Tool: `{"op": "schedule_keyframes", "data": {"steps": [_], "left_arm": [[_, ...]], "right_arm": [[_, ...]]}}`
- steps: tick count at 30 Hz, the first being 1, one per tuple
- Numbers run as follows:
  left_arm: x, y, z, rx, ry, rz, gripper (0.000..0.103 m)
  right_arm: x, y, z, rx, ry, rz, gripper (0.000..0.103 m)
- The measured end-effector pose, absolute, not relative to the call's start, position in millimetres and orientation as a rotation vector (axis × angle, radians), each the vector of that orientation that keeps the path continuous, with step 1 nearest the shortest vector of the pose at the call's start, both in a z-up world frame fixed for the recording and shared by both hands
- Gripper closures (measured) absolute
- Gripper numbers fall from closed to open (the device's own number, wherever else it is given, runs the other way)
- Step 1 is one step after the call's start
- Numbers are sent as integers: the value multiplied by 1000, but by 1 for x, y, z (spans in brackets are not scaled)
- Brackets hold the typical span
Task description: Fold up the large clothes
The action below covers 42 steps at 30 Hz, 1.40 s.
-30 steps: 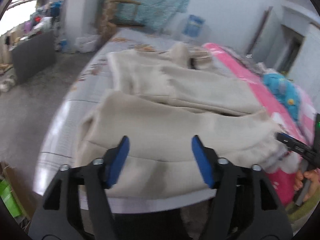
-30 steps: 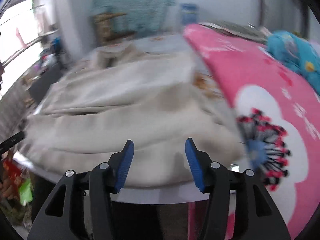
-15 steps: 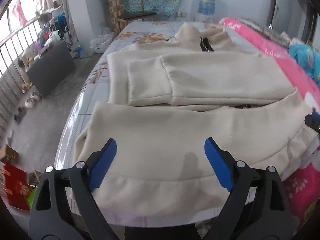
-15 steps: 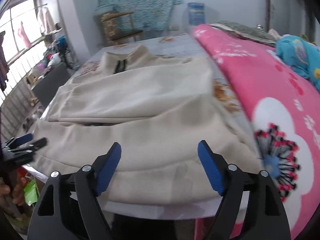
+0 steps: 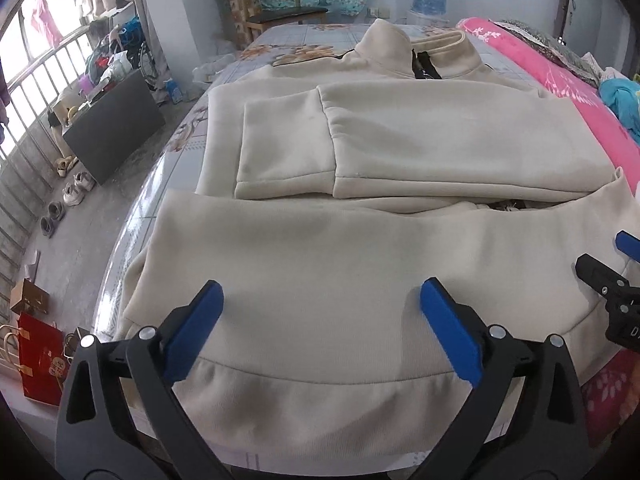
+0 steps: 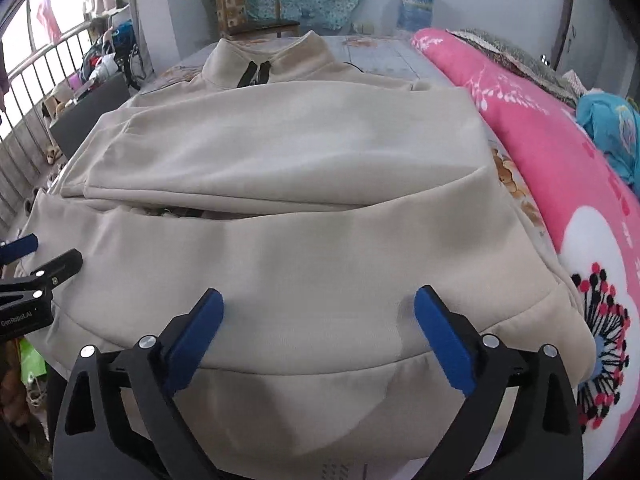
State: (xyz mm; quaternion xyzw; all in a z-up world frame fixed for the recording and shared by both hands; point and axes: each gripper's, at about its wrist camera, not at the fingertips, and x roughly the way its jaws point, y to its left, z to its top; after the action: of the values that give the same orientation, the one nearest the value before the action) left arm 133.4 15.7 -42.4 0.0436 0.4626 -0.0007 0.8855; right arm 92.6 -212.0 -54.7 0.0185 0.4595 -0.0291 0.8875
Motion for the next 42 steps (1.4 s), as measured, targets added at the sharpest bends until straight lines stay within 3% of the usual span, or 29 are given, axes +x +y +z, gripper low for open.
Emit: {"op": "schedule_keyframes", "data": {"steps": [42], "left_arm": [[134, 17, -44, 58, 970, 6, 7]], "right_arm": [[91, -214, -54, 50, 992, -60, 6]]}}
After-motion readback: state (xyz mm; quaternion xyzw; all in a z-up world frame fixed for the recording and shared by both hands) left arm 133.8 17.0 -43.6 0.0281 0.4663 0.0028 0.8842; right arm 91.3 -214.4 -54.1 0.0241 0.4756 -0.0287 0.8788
